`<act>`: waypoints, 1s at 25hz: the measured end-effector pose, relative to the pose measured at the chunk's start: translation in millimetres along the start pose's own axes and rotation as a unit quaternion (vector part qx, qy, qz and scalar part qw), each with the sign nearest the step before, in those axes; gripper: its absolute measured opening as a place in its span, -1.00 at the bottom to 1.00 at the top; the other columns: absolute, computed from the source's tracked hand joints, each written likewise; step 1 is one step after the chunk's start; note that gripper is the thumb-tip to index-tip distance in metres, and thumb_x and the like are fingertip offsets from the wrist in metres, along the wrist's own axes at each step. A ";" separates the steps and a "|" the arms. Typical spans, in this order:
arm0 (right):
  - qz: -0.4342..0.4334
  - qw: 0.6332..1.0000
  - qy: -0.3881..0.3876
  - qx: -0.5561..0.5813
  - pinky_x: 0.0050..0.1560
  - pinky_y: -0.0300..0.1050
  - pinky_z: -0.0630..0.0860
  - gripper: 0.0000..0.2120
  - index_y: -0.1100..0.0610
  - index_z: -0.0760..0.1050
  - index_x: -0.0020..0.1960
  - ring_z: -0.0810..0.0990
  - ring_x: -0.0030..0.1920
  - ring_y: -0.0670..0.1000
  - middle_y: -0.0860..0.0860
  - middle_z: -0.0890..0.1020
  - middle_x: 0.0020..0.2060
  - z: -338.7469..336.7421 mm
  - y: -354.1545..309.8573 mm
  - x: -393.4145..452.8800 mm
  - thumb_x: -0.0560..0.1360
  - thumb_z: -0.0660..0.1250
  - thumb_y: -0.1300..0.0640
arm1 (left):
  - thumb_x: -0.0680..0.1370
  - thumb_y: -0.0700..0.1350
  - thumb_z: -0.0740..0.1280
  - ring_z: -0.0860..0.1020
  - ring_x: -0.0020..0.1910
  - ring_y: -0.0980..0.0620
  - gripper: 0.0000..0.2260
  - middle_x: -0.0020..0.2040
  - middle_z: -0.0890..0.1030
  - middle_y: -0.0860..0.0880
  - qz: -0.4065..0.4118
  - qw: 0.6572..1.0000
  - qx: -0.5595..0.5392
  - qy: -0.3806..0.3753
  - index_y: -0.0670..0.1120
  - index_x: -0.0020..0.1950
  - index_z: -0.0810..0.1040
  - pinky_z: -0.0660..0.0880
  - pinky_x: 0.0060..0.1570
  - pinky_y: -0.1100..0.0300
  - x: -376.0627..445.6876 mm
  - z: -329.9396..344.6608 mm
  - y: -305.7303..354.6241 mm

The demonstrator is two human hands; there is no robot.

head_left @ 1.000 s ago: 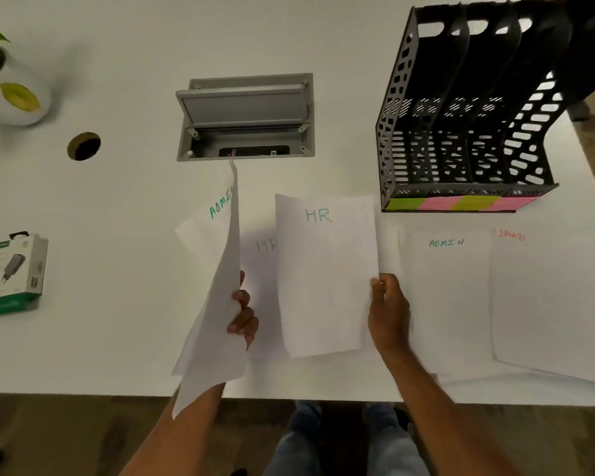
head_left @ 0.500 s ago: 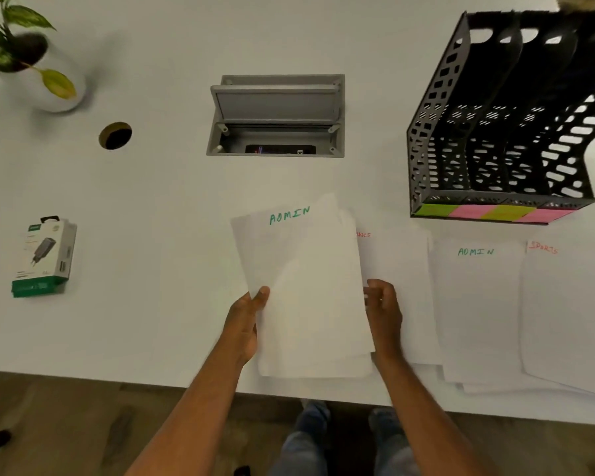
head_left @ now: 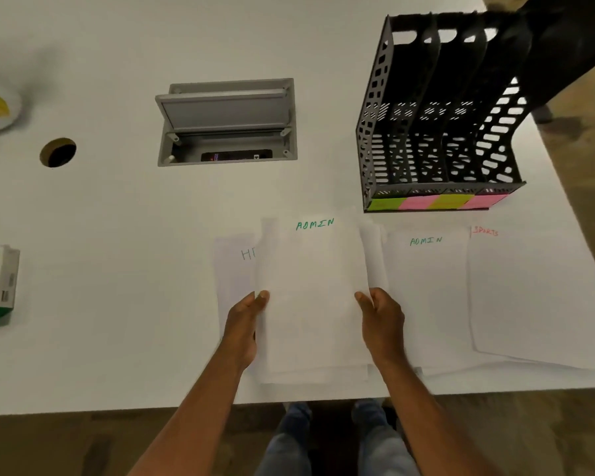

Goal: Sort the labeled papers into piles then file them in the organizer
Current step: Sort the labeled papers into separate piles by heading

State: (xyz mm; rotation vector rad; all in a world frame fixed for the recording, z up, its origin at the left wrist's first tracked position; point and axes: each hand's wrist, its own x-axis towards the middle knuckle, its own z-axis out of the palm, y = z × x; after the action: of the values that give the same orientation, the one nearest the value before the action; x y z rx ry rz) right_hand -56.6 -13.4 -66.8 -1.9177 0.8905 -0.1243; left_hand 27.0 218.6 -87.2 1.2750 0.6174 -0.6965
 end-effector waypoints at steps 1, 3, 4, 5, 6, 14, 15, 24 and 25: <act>-0.007 1.000 0.012 -0.014 -0.27 -0.35 0.37 -0.74 -0.04 0.45 -0.25 0.47 -0.37 -0.26 -0.19 0.52 -0.37 -8.4 3.2 2.2 0.63 0.28 0.05 | 0.56 -0.01 0.43 0.67 0.16 -0.15 -0.71 0.16 0.72 -0.12 -0.004 1.000 0.000 0.005 -0.11 0.24 0.65 0.58 0.19 -0.05 0.7 3.4 -2.4; 0.003 0.996 0.073 -0.042 -0.09 -0.23 0.47 -0.78 0.07 0.59 -0.02 0.58 -0.16 -0.16 -0.05 0.66 -0.15 -34.2 15.4 12.3 0.67 0.19 0.06 | 0.57 -0.02 0.42 0.65 0.18 -0.17 -0.71 0.16 0.72 -0.12 -0.009 1.000 -0.005 0.021 -0.11 0.24 0.65 0.56 0.22 -0.08 0.9 16.6 -7.2; 0.009 0.991 0.117 -0.070 -0.03 -0.18 0.48 -0.75 0.12 0.59 0.10 0.62 -0.05 -0.02 0.03 0.67 -0.03 -49.9 24.8 19.6 0.68 0.16 0.06 | 0.58 -0.03 0.42 0.64 0.20 -0.18 -0.72 0.17 0.71 -0.12 -0.010 0.999 -0.009 0.029 -0.11 0.25 0.64 0.55 0.25 -0.10 1.2 22.7 -9.4; 0.009 0.982 0.159 -0.101 -0.02 -0.14 0.48 -0.74 0.15 0.56 0.17 0.63 0.01 0.09 0.09 0.66 0.03 -68.1 35.6 27.4 0.69 0.14 0.07 | 0.58 -0.04 0.42 0.63 0.21 -0.19 -0.72 0.18 0.71 -0.14 -0.011 0.999 -0.013 0.033 -0.11 0.25 0.64 0.53 0.28 -0.13 1.6 30.1 -11.8; 0.007 0.973 0.187 -0.132 -0.04 -0.10 0.48 -0.74 0.16 0.54 0.19 0.63 0.03 0.17 0.14 0.65 0.05 -86.7 47.6 35.1 0.69 0.13 0.08 | 0.58 -0.04 0.42 0.62 0.22 -0.20 -0.72 0.19 0.70 -0.15 -0.013 0.999 -0.017 0.035 -0.12 0.26 0.64 0.51 0.30 -0.15 1.5 36.6 -14.5; -0.031 0.954 0.146 -0.260 -0.07 0.14 0.59 -0.74 0.27 0.48 0.27 0.64 0.03 0.29 0.23 0.63 0.07 -152.3 135.5 69.7 0.62 0.26 0.19 | 0.58 -0.07 0.42 0.61 0.26 -0.16 -0.71 0.23 0.68 -0.13 -0.009 0.999 -0.024 0.048 -0.13 0.27 0.62 0.47 0.36 -0.11 -3.2 78.3 -38.3; -0.037 0.957 0.135 -0.256 -0.02 0.16 0.59 -0.71 0.27 0.47 0.30 0.63 0.08 0.27 0.23 0.63 0.10 -155.7 139.8 70.3 0.61 0.29 0.20 | 0.58 -0.06 0.41 0.64 0.21 -0.15 -0.76 0.20 0.69 -0.14 -0.005 0.999 -0.016 0.041 -0.11 0.21 0.65 0.51 0.30 -0.09 -5.2 84.6 -40.2; 0.028 0.998 -0.024 -0.050 0.15 -0.12 0.49 -0.78 -0.16 0.47 0.23 0.53 0.22 0.00 -0.11 0.57 0.17 -161.5 99.2 56.5 0.62 0.22 -0.15 | 0.60 -0.10 0.39 0.55 0.33 -0.24 -0.66 0.30 0.63 -0.22 -0.019 0.999 -0.026 0.018 -0.20 0.33 0.57 0.41 0.42 -0.18 -13.1 152.0 -51.9; 0.060 0.995 -0.082 0.021 0.10 -0.22 0.48 -0.79 -0.20 0.48 0.19 0.57 0.18 -0.05 -0.17 0.60 0.12 -152.9 90.6 51.8 0.61 0.20 -0.19 | 0.60 -0.11 0.39 0.56 0.31 -0.22 -0.68 0.30 0.63 -0.22 -0.019 0.999 -0.030 0.011 -0.20 0.32 0.58 0.41 0.41 -0.16 -14.5 156.9 -54.3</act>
State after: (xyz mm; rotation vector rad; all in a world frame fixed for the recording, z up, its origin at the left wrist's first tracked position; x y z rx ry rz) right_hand -134.2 -181.3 -75.9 -1.8020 0.8834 0.0840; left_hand -18.7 58.4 -81.2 1.2194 0.6770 -0.6922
